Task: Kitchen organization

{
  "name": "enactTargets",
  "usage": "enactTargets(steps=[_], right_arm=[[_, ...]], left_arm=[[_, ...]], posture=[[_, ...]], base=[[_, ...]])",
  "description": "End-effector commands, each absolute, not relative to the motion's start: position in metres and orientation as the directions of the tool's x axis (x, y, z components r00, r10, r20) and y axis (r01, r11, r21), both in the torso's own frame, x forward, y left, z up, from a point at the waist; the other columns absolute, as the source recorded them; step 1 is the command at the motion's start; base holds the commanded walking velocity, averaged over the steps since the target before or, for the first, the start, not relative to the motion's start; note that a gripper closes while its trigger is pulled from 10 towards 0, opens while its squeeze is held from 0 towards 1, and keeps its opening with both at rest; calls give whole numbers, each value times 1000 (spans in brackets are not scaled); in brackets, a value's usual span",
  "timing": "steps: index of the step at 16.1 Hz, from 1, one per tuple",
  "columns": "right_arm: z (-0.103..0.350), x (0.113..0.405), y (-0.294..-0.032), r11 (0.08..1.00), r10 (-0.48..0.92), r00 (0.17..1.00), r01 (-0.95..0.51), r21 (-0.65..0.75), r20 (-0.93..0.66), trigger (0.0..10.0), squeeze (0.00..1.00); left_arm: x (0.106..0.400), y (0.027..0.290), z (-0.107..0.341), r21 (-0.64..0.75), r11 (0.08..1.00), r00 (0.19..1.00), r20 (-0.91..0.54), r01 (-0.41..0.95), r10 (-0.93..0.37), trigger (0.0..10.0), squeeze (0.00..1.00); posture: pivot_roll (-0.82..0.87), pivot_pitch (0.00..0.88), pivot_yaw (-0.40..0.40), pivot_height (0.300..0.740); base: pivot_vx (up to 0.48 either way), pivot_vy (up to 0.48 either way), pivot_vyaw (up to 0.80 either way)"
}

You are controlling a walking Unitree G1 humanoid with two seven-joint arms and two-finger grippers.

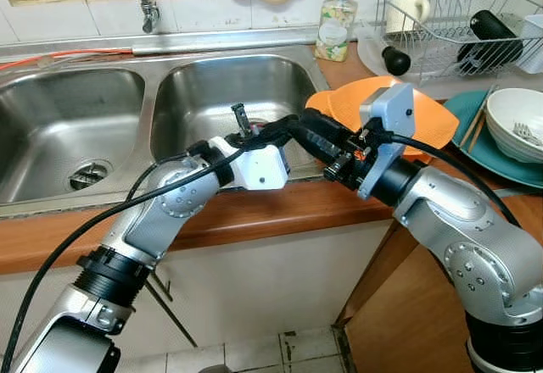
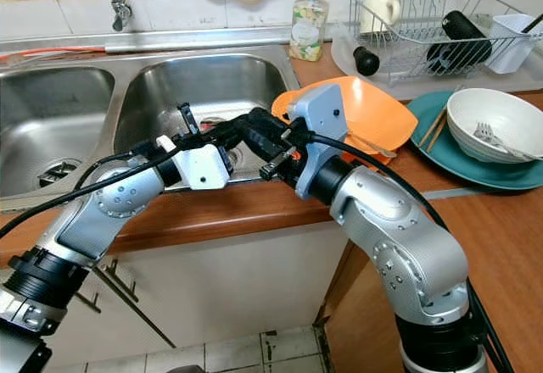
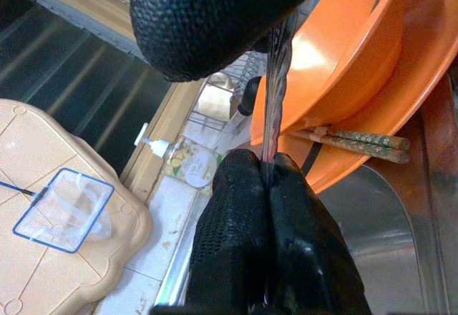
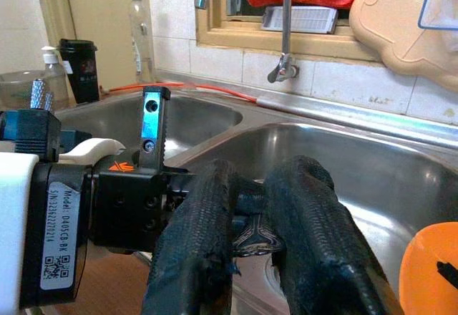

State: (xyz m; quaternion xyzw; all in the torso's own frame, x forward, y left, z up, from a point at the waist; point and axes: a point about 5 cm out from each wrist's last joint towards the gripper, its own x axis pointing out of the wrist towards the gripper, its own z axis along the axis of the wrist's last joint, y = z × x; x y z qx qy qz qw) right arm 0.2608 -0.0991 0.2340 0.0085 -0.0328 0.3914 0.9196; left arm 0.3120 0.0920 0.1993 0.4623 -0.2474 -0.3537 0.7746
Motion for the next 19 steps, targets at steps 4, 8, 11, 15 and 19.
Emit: enactTargets(steps=[4, 8, 11, 15, 19], right_arm=[[238, 262, -100, 716, 698, 712, -697, -34, 80, 10000, 1000], [235, 261, -106, 729, 684, 728, -682, -64, 49, 10000, 0], [231, 257, -109, 732, 680, 732, -676, -85, 28, 10000, 0], [227, 252, -106, 711, 699, 716, -695, -107, -1, 10000, 0], [222, 246, -106, 722, 687, 726, -685, -98, -15, 10000, 0]], left_arm=[[319, 100, 203, 908, 305, 658, 44, 287, -752, 0, 0], [339, 126, 202, 918, 301, 760, -1, 259, -650, 0, 0], [361, 146, 202, 920, 295, 836, -59, 258, -546, 2745, 0], [381, 159, 187, 885, 245, 855, -258, 397, -450, 10000, 0], [392, 167, 169, 781, 315, 830, -428, 539, -359, 10000, 1000]], posture=[[-115, 0, 32, 740], [-124, 0, 37, 740], [-133, 0, 43, 740], [-141, 0, 52, 740], [-169, 0, 87, 740]], base=[[0, 0, 0], [0, 0, 0], [0, 0, 0], [0, 0, 0], [0, 0, 0]])
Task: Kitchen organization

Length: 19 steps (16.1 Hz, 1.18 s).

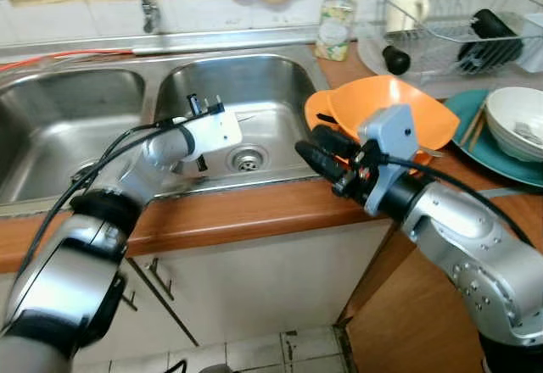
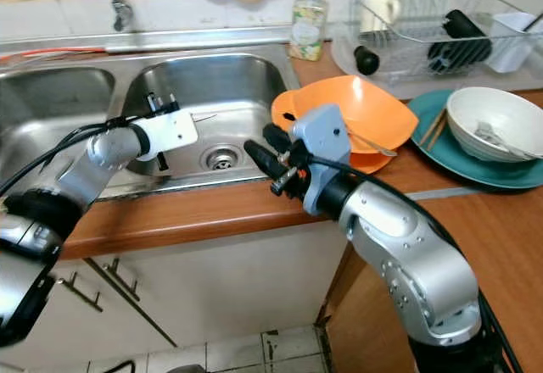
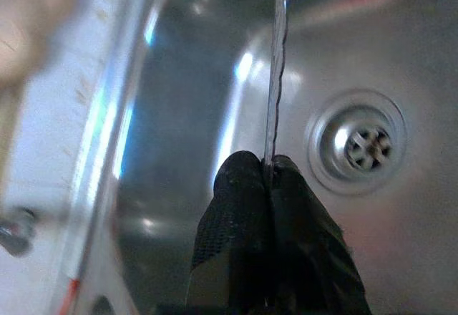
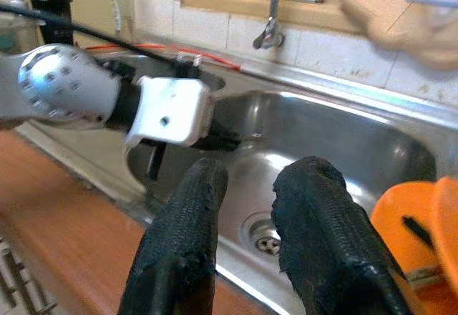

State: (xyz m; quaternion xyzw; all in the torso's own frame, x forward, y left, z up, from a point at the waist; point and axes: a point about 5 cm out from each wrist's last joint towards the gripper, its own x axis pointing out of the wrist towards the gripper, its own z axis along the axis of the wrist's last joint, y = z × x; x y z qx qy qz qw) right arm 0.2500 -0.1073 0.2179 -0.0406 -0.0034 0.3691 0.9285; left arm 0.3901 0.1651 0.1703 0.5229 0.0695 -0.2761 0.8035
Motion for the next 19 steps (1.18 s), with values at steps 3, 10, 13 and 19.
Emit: enactTargets(steps=[3, 10, 13, 19], right_arm=[[219, 243, -106, 729, 678, 734, -677, -100, -21, 10000, 0], [220, 245, -113, 760, 642, 766, -640, -112, -16, 10000, 0], [228, 253, -122, 811, 582, 812, -576, -100, 43, 10000, 596], [245, 270, -163, 912, 410, 904, -403, -79, 121, 10000, 1000]], left_arm=[[390, 172, 154, 707, 310, 769, -542, 635, -338, 10000, 1000], [388, 176, 144, 624, 382, 732, -581, 682, -357, 10000, 1000], [390, 180, 154, 636, 457, 783, -494, 622, -378, 10000, 1000], [390, 188, 177, 386, 816, 900, -109, 430, -422, 10000, 0]], posture=[[-179, 0, 96, 740], [-183, 0, 90, 740], [-182, 0, 85, 740], [-163, 0, 63, 740]], base=[[0, 0, 0], [0, 0, 0], [0, 0, 0], [0, 0, 0]])
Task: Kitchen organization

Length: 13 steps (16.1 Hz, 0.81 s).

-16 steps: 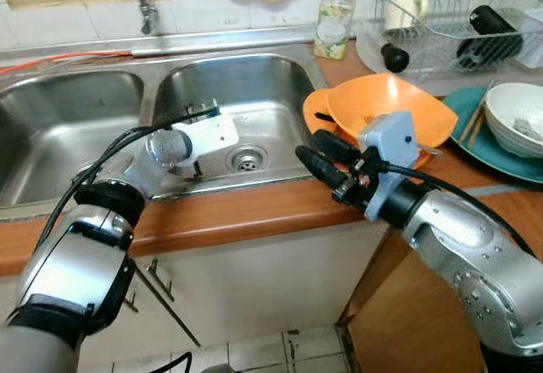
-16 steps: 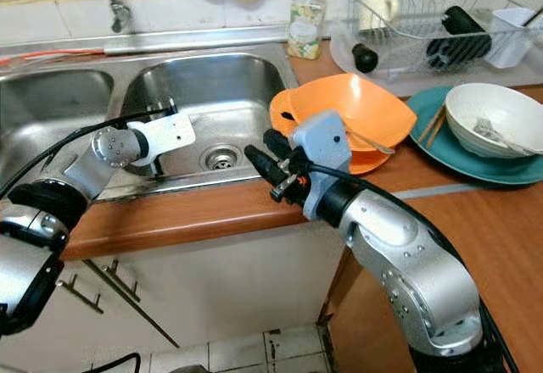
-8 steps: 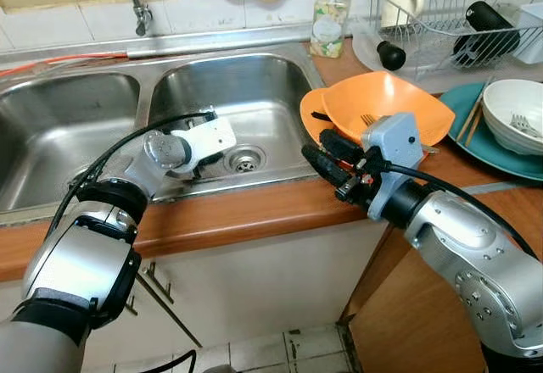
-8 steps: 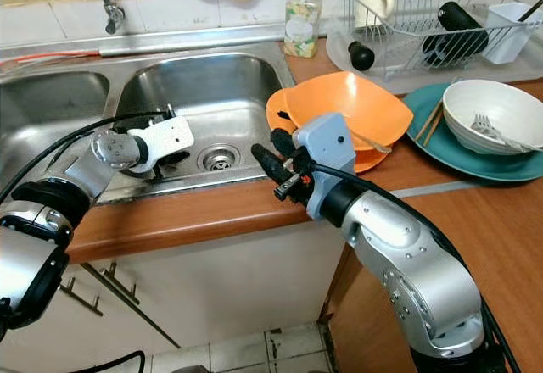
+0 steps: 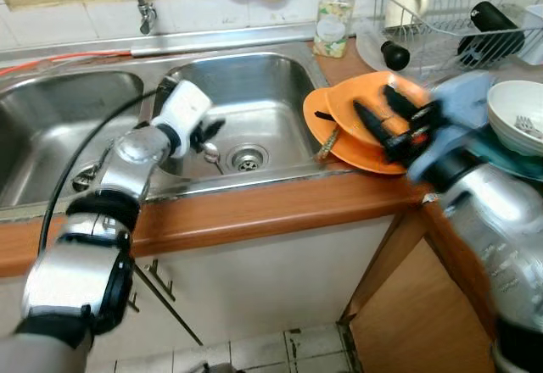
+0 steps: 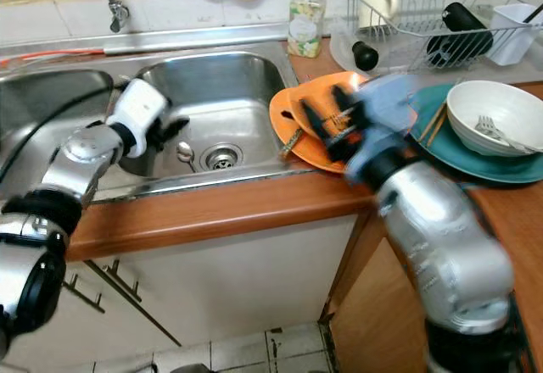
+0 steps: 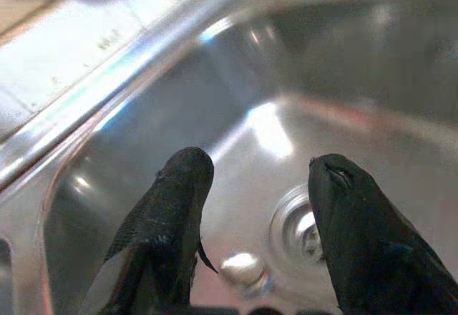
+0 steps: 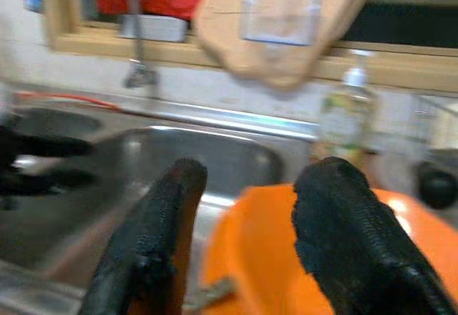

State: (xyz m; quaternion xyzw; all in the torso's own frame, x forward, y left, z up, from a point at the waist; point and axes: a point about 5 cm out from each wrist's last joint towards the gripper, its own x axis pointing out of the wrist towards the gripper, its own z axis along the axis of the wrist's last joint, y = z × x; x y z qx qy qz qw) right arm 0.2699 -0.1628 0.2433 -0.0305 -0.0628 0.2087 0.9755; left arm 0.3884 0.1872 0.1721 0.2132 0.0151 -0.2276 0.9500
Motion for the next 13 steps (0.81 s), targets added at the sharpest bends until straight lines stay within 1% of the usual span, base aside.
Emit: enactTargets(steps=[1, 2, 3, 6, 7, 8, 10, 11, 12, 13], right_arm=[[244, 271, -167, 916, 399, 910, -393, -79, 110, 10000, 1000], [239, 271, -176, 926, 374, 925, -368, -79, 75, 10000, 1000], [238, 271, -179, 929, 366, 928, -361, -76, 67, 10000, 1000], [231, 265, -190, 938, 343, 939, -341, -64, 32, 10000, 1000], [227, 263, -191, 939, 340, 940, -339, -57, 16, 10000, 78], [223, 261, -191, 941, 336, 942, -336, -46, 4, 10000, 0], [217, 260, -191, 944, 328, 944, -329, -26, -12, 10000, 0], [215, 260, -191, 944, 328, 945, -328, -19, -17, 5608, 0], [208, 262, -194, 951, 309, 950, -308, 11, -38, 0, 0], [207, 262, -195, 952, 305, 952, -304, 15, -42, 0, 0]], left_arm=[[388, 188, 178, 360, 826, 896, -83, 434, -435, 10000, 0], [380, 186, 178, 358, 817, 883, -49, 453, -468, 10000, 0], [377, 185, 178, 348, 817, 877, -36, 460, -479, 10000, 0], [350, 174, 185, 250, 823, 838, 74, 509, -541, 10000, 0], [342, 171, 185, 201, 834, 836, 99, 514, -539, 10000, 0], [332, 165, 186, 167, 835, 829, 124, 524, -545, 10000, 0], [318, 153, 185, 123, 818, 805, 142, 562, -575, 10000, 0], [314, 149, 184, 112, 808, 796, 140, 579, -589, 10000, 0], [301, 136, 181, 102, 758, 750, 113, 644, -652, 10000, 0], [299, 134, 180, 99, 750, 742, 109, 654, -662, 10000, 0]], posture=[[-162, 0, 63, 740], [-158, 0, 63, 740], [-155, 0, 63, 740], [-152, 0, 65, 740], [-152, 0, 66, 740], [-153, 0, 68, 740], [-152, 0, 67, 740], [-152, 0, 66, 740], [-150, 0, 63, 740], [-149, 0, 61, 740]], base=[[0, 0, 0], [0, 0, 0], [0, 0, 0], [0, 0, 0], [0, 0, 0], [0, 0, 0], [0, 0, 0], [0, 0, 0], [0, 0, 0], [0, 0, 0]])
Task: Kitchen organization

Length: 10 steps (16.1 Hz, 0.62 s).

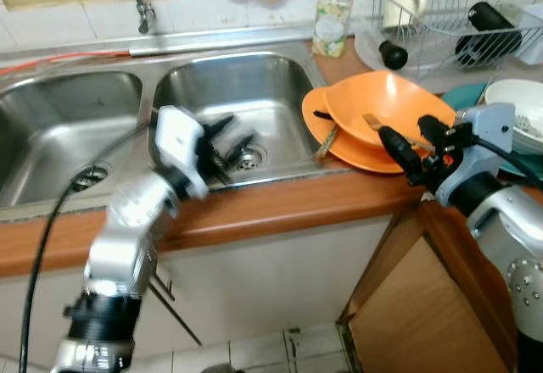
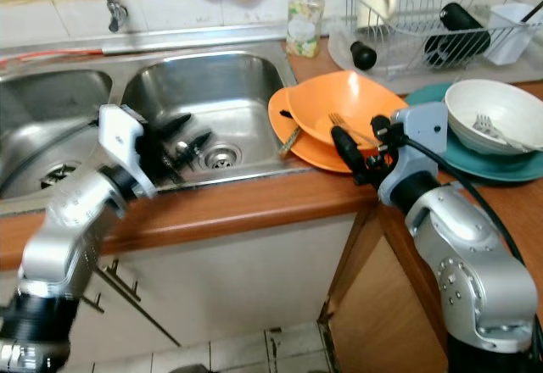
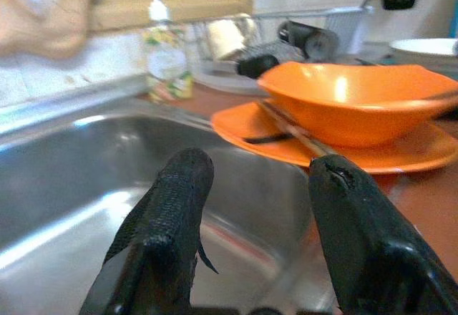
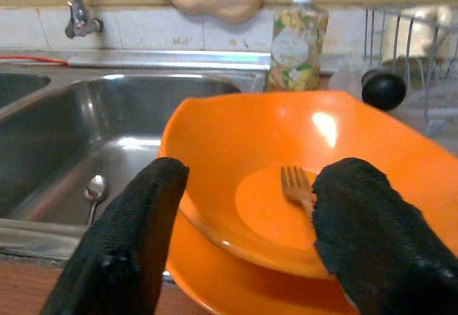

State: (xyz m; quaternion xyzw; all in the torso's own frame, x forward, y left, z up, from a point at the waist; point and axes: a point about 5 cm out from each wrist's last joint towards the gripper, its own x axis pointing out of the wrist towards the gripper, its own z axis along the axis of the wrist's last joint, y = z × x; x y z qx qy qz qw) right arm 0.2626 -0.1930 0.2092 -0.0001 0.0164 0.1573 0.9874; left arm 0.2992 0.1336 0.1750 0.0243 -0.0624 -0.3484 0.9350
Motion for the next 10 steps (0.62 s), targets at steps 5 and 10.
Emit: enactTargets(steps=[5, 10], right_arm=[[195, 260, -202, 957, 287, 955, -283, 58, -74, 0, 0], [195, 260, -202, 955, 291, 955, -287, 77, -56, 0, 0]], left_arm=[[285, 128, 181, 61, 739, 734, 85, 671, -674, 10000, 0], [281, 126, 183, 54, 736, 732, 77, 675, -677, 10000, 0]], posture=[[-145, 0, 56, 740], [-143, 0, 58, 740]], base=[[0, 0, 0], [0, 0, 0]])
